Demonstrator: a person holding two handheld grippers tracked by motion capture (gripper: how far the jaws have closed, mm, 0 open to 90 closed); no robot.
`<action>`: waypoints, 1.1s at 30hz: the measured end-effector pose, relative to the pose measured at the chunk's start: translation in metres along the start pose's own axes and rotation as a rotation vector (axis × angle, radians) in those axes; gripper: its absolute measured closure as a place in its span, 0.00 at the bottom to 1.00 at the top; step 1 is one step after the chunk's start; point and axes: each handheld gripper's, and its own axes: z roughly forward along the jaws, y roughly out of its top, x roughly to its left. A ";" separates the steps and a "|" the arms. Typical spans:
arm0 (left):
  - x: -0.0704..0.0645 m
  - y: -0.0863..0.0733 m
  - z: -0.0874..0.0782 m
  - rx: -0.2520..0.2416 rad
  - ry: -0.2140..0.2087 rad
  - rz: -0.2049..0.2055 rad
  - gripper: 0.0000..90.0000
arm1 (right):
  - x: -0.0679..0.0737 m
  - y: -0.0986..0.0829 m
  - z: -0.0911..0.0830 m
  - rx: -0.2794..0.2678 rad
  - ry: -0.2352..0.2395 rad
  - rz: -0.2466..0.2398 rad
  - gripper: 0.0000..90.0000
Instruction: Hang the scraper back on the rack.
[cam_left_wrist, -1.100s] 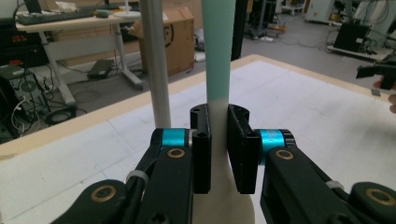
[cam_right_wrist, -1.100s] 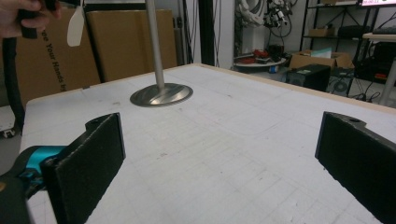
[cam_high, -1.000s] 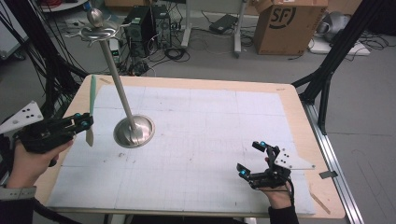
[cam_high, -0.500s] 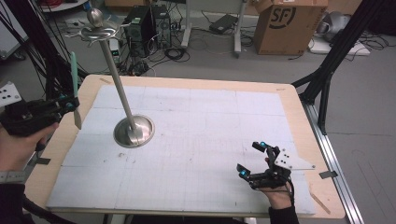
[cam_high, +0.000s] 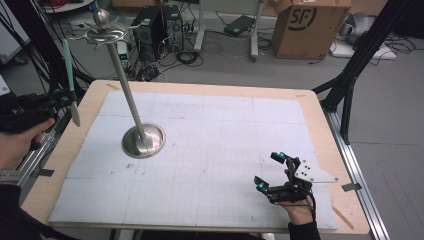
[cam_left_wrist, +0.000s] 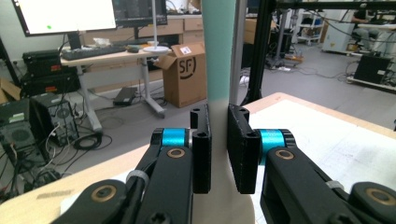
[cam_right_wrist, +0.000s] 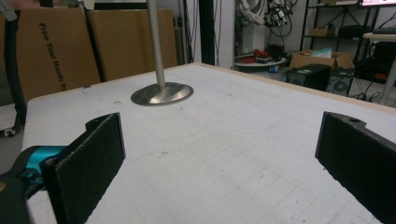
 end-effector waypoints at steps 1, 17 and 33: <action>0.001 0.002 0.001 0.000 0.003 -0.005 0.89 | 0.000 0.000 0.000 0.001 0.000 -0.001 0.00; 0.003 0.006 0.012 0.012 -0.005 -0.015 0.89 | -0.001 -0.001 -0.004 -0.004 -0.006 0.006 0.00; 0.000 0.000 0.018 0.018 -0.031 -0.019 0.89 | -0.002 -0.001 -0.004 -0.004 -0.007 0.006 0.00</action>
